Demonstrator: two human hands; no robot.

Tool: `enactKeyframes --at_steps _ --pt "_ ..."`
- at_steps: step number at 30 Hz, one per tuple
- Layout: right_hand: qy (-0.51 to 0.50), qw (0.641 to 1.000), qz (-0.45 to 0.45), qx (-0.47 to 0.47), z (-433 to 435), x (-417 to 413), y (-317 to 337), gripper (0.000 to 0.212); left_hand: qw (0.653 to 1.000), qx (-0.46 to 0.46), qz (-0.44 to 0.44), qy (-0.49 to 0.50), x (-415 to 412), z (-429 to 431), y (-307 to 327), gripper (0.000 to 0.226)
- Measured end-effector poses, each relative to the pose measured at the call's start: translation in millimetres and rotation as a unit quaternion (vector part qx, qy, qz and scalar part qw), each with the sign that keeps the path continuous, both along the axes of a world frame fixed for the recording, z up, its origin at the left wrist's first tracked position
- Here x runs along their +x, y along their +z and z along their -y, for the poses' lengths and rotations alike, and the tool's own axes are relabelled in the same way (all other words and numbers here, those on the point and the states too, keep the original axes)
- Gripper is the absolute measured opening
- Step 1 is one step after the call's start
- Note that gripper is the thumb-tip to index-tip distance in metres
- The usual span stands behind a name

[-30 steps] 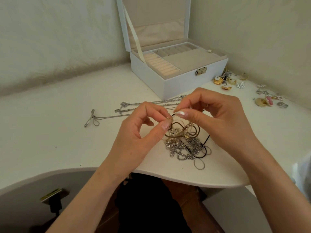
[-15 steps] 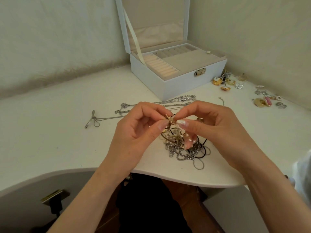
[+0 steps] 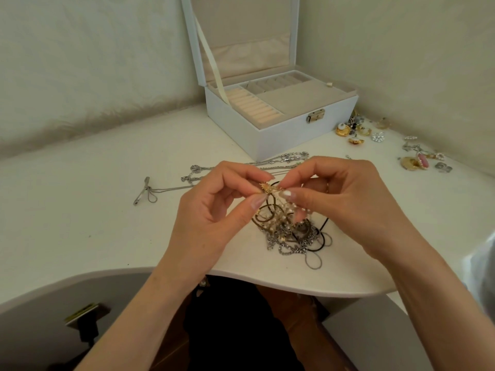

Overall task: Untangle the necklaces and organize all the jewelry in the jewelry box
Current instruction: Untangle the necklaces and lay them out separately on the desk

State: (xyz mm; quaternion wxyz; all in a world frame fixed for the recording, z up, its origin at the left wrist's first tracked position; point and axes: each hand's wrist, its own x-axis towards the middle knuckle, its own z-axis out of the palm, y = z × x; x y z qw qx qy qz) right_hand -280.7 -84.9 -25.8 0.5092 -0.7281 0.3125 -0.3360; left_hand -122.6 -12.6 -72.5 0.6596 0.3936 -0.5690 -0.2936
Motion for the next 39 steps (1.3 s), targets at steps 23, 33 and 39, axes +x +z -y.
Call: enactKeyframes --at_steps 23,33,39 --pt "-0.009 0.993 0.104 -0.061 0.4 -2.9 4.3 0.013 0.998 0.047 0.02 0.021 -1.1 -0.5 3.0 0.005" --pt "0.001 0.995 0.094 -0.022 4.3 1.5 1.3 0.015 0.995 0.067 -0.054 -0.042 -3.4 0.2 7.8 0.003" --pt "0.003 0.995 0.097 -0.011 4.9 3.2 -0.6 0.013 0.993 0.079 -0.058 -0.063 -2.4 0.3 8.7 0.013"
